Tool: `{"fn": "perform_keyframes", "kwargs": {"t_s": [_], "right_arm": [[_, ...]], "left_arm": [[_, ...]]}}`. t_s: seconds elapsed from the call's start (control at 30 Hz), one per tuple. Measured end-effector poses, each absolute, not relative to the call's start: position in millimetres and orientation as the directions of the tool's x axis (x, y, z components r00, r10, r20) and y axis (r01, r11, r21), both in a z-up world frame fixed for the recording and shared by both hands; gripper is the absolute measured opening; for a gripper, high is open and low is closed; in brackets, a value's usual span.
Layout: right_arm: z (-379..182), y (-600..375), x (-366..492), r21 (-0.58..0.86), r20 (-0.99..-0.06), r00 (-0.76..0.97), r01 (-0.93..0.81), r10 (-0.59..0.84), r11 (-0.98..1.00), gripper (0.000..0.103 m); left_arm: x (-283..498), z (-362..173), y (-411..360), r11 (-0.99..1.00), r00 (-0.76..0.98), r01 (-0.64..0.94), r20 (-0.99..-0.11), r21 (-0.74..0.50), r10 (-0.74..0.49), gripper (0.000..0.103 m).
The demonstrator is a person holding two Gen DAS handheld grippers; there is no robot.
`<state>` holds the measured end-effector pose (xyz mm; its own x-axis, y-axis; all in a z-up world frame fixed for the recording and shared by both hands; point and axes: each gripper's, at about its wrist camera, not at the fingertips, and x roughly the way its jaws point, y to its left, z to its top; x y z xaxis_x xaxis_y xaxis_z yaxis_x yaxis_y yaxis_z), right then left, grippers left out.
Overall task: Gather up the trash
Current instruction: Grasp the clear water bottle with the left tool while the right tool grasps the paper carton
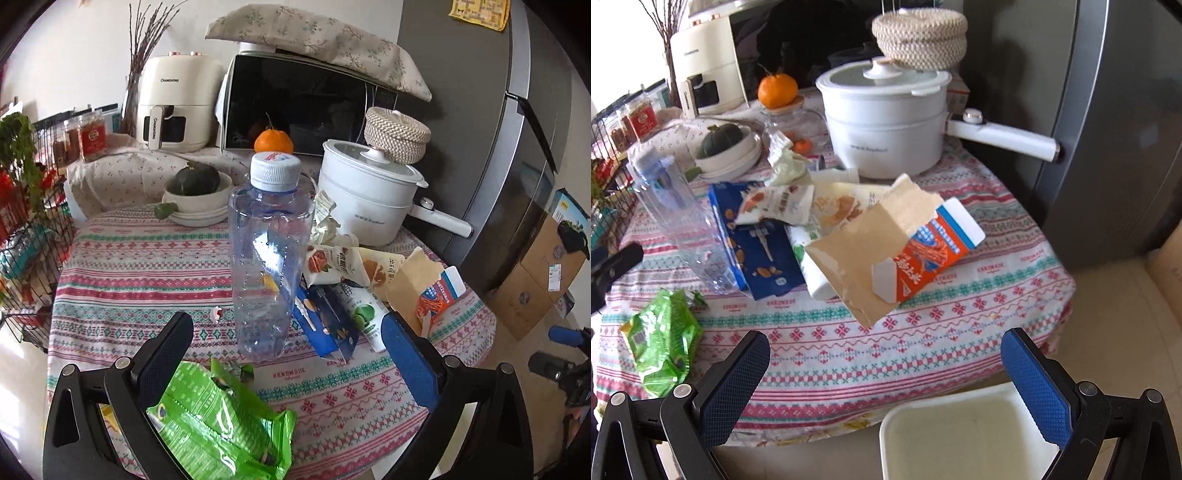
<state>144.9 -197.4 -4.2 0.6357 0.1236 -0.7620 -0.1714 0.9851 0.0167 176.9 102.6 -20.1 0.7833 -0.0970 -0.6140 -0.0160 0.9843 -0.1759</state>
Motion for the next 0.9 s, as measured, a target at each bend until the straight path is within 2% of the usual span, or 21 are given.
{"fn": "perform_keyframes", "kwargs": {"t_s": [0.1,0.27,0.33,0.47,0.57,0.7,0.9], "right_arm": [[-28,-200,161,0.008,-0.808,0.577,-0.197,0.123,0.98,0.103],[-45,-221,195,0.119,-0.831,0.526,-0.154,0.184,0.981,0.103],[-53,-228,208,0.162,-0.837,0.507,-0.128,0.204,0.979,0.102],[-67,-232,228,0.214,-0.853,0.469,-0.088,0.23,0.973,0.093],[-71,-224,235,0.221,-0.848,0.472,-0.1,0.242,0.97,0.09],[-78,-202,241,0.203,-0.847,0.47,-0.15,0.25,0.968,0.086],[-95,-165,249,0.082,-0.859,0.476,-0.239,0.19,0.968,0.079]], "left_arm": [[198,-28,105,0.986,0.797,-0.031,-0.6,-0.163,-0.074,0.102],[227,-41,115,0.982,0.805,-0.079,-0.593,-0.171,-0.038,0.099],[237,-45,117,0.98,0.805,-0.081,-0.591,-0.183,-0.044,0.093],[250,-48,117,0.978,0.799,-0.101,-0.6,-0.184,-0.03,0.08],[254,-48,114,0.978,0.797,-0.109,-0.603,-0.178,-0.021,0.063],[252,-44,112,0.979,0.782,-0.12,-0.623,-0.162,-0.007,0.062],[236,-23,115,0.979,0.779,-0.114,-0.627,-0.17,-0.018,0.062]]}}
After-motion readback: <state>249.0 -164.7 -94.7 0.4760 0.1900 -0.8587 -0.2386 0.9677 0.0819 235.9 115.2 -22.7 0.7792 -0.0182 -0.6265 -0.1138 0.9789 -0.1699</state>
